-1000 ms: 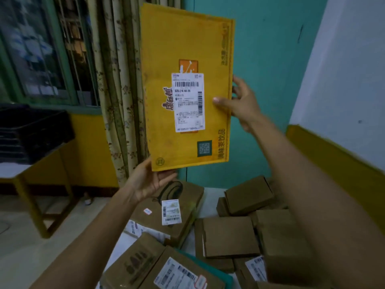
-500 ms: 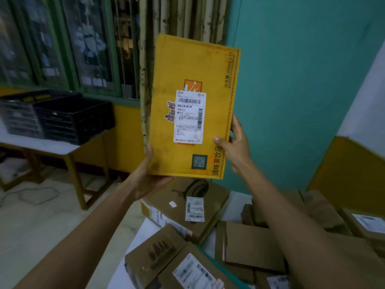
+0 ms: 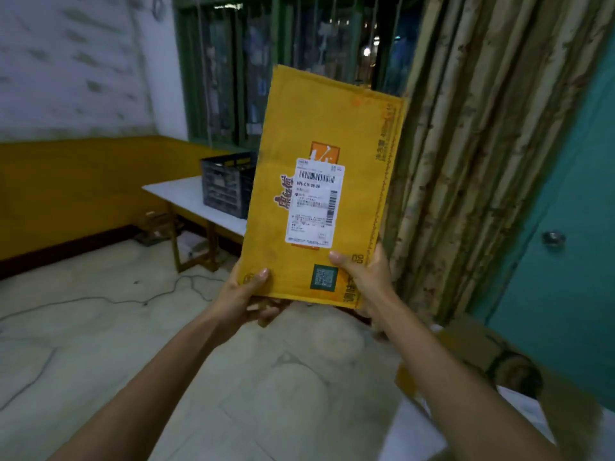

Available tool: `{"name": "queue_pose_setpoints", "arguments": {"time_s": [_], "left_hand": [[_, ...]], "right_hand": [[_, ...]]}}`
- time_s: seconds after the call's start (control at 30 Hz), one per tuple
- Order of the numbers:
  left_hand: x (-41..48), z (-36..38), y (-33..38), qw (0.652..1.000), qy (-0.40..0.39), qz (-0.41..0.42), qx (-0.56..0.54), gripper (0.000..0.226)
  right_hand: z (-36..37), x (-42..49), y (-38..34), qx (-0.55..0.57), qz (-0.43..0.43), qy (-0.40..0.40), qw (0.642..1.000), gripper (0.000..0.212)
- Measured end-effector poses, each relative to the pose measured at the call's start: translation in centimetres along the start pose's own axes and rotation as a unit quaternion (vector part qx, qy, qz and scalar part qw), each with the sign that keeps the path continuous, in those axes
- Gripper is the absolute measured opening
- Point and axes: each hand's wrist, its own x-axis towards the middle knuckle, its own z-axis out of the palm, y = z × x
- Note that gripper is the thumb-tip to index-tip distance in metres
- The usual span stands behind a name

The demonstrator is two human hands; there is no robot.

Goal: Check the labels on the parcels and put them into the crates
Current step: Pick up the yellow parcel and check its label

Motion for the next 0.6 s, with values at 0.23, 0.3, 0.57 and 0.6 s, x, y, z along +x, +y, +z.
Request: {"name": "queue_pose_setpoints", "arguments": {"time_s": [0.23, 0.3, 0.57, 0.6], "left_hand": [[3.9, -18.9, 4.2, 0.994, 0.076, 0.013, 0.076, 0.065], [5.7, -22.3, 5.0, 0.992, 0.083, 0.041, 0.088, 0.062], [17.7, -32.1, 7.2, 0.99, 0.089, 0.067, 0.083, 0.069], [19.8, -33.1, 7.6, 0.991, 0.092, 0.069, 0.074, 0.07]], "right_hand": [[19.3, 5.3, 5.4, 0.062, 0.045, -0.073, 0.994, 0.053], [22.8, 7.0, 6.4, 0.073, 0.065, -0.078, 0.992, 0.058], [32.3, 18.1, 11.6, 0.081, 0.072, -0.079, 0.991, 0.068], [33.4, 20.0, 12.3, 0.085, 0.067, -0.078, 0.991, 0.067]]}}
